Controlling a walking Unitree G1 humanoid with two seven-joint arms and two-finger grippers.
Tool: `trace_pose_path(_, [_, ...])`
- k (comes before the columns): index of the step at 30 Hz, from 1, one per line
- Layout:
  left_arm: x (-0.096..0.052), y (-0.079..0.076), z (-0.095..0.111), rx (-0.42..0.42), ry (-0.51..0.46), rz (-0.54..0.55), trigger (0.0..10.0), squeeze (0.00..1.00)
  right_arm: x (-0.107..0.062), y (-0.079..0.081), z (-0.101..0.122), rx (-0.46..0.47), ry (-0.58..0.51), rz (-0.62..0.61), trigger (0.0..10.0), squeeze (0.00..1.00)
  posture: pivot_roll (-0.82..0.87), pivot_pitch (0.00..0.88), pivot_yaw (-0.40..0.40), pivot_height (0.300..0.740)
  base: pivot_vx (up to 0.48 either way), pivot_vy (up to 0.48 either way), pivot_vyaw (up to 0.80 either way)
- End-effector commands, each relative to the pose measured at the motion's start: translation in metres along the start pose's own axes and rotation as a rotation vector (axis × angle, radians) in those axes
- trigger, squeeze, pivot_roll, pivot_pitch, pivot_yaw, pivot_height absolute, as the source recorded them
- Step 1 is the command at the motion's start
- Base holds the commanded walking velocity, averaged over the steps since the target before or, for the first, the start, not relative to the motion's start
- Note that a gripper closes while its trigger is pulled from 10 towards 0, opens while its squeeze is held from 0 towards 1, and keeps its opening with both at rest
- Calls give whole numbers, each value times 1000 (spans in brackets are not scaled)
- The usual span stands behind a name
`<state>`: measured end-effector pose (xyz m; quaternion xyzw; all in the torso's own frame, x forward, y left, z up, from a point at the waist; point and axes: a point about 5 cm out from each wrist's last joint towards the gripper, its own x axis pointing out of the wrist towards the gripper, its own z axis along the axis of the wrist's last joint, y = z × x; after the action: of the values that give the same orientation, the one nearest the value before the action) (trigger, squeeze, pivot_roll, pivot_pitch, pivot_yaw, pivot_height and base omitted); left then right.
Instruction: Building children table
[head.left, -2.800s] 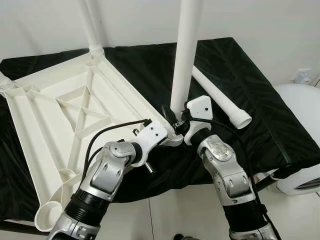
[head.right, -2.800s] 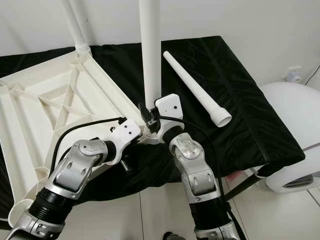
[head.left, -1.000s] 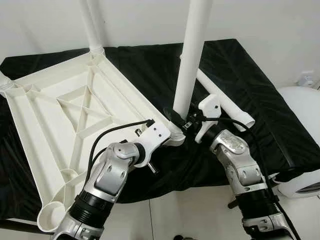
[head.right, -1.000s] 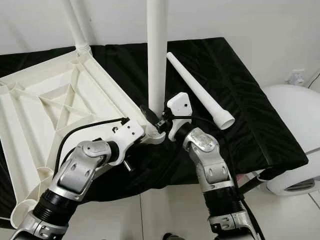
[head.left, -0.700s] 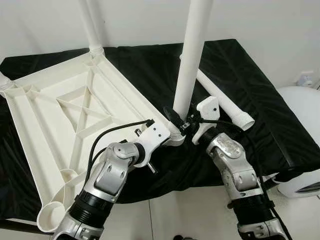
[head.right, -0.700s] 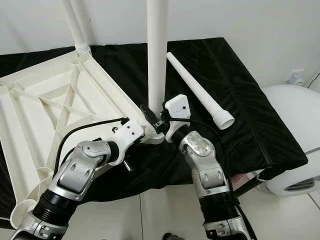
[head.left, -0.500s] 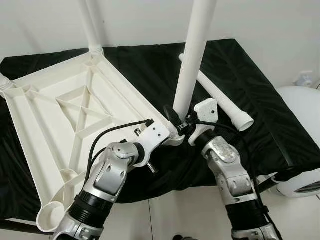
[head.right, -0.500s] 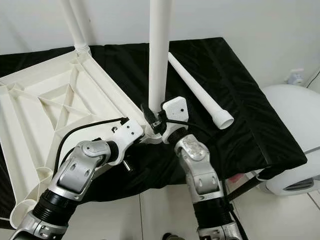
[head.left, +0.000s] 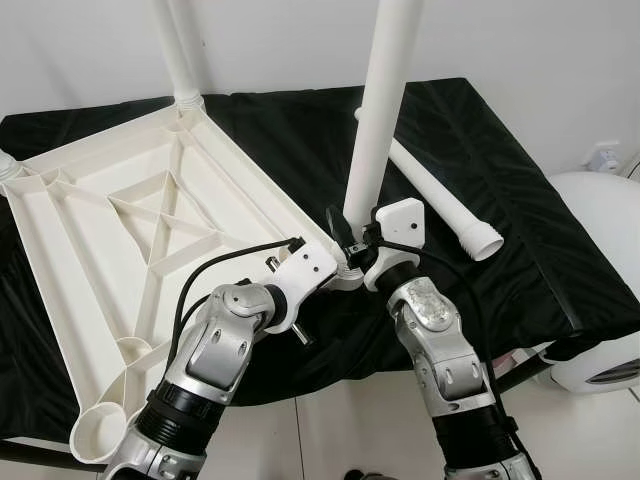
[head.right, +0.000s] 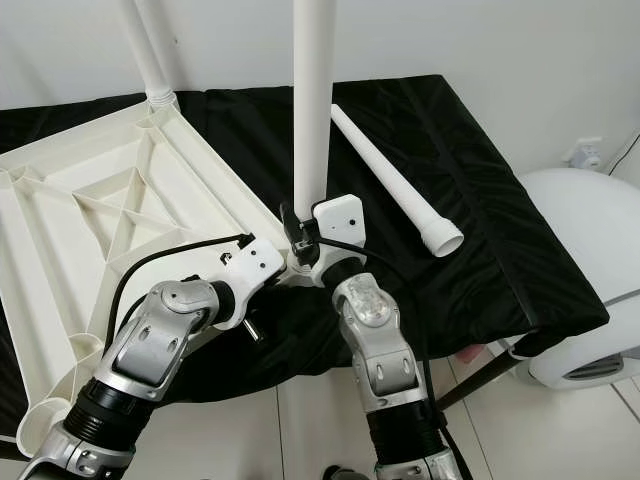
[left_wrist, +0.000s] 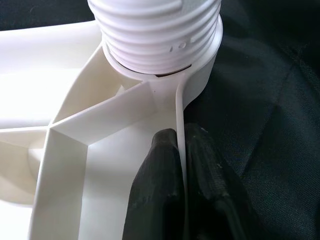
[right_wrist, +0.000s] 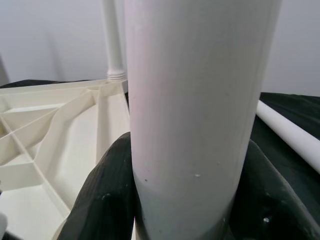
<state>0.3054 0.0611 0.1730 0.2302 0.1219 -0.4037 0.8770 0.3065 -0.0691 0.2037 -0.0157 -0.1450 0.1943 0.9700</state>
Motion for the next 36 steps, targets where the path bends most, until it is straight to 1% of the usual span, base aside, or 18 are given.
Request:
trace_pose_path(1, [6, -11, 7, -1, -54, 16, 10000, 0, -10, 23, -43, 59, 223, 60, 10000, 0, -78, 181, 8, 740, 0, 0, 0])
trace_pose_path(5, [6, -10, 8, -1, -56, 23, 10000, 0, -8, 32, -45, 78, 237, -13, 10000, 0, -79, 179, 8, 740, 0, 0, 0])
trace_pose_path(7, [6, -10, 8, -1, -56, 23, 10000, 0, -8, 32, -45, 78, 237, -13, 10000, 0, -79, 179, 8, 740, 0, 0, 0])
trace_pose_path(11, [5, -9, 8, 0, -57, 27, 10000, 0, -7, 38, -47, 76, 240, -36, 10000, 0, -73, 183, 7, 740, 0, 0, 0])
trace_pose_path(19, [3, -5, 6, -4, -50, 44, 10000, 0, -7, 42, -48, 38, 217, -105, 10000, 0, -63, 183, 1, 740, 0, 0, 0])
trace_pose_path(21, [3, -5, 6, -4, -50, 44, 10000, 0, -7, 42, -48, 38, 217, -105, 10000, 0, -63, 183, 1, 740, 0, 0, 0])
trace_pose_path(23, [2, -1, 6, -6, -48, 58, 10000, 0, -9, 45, -45, 54, 195, -125, 10000, 0, -62, 187, 3, 740, 0, 0, 0])
trace_pose_path(28, [2, -1, 6, -6, -47, 60, 10000, 0, -9, 46, -44, 70, 192, -122, 10000, 0, -62, 187, 3, 740, 0, 0, 0])
trace_pose_path(30, [2, -1, 5, -6, -45, 59, 10000, 0, -7, 42, -38, 65, 160, -140, 10000, 0, -62, 191, 6, 740, 0, 0, 0])
trace_pose_path(34, [1, -1, 5, -5, -44, 57, 10000, 0, -4, 39, -31, 60, 128, -150, 10000, 0, -62, 191, 7, 740, 0, 0, 0])
trace_pose_path(36, [2, -1, 5, -5, -43, 55, 10000, 0, 1, 36, -21, 61, 92, -159, 10000, 0, -62, 190, 8, 740, 0, 0, 0])
